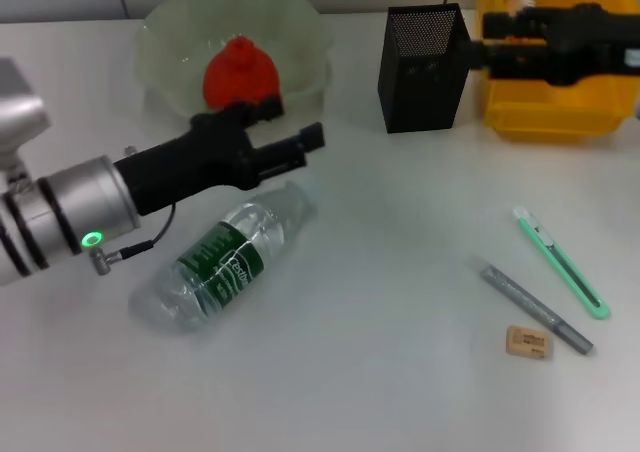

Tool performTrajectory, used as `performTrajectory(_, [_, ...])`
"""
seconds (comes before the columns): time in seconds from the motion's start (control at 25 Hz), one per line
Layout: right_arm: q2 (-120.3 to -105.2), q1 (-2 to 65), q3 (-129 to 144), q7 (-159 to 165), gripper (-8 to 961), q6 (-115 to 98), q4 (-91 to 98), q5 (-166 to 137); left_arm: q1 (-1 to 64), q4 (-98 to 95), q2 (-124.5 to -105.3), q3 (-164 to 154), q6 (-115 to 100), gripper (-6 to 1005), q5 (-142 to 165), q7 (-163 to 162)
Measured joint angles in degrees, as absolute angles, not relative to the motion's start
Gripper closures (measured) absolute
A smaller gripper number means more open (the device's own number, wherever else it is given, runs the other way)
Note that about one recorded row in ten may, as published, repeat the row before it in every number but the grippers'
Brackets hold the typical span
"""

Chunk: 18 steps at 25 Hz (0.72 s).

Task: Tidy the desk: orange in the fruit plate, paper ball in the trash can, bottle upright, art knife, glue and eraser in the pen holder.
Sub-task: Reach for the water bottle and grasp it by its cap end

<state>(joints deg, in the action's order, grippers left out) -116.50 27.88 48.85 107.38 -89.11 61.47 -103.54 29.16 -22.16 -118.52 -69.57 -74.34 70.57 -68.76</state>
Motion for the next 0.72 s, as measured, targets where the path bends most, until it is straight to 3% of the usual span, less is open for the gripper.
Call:
performTrajectory(0.28, [-116.48,26.6,32.8,88.4,244,-94.2,41.8,-96.0,29.5,-36.7,-118.42,-70.5,-70.3,189,88.2,-88.2])
performTrajectory(0.72, [-116.81,25.1,30.8,78.8,244,-95.9,34.4,-89.0,34.4,-42.7,-118.66,-70.7,-66.2,190,108.9,-108.7])
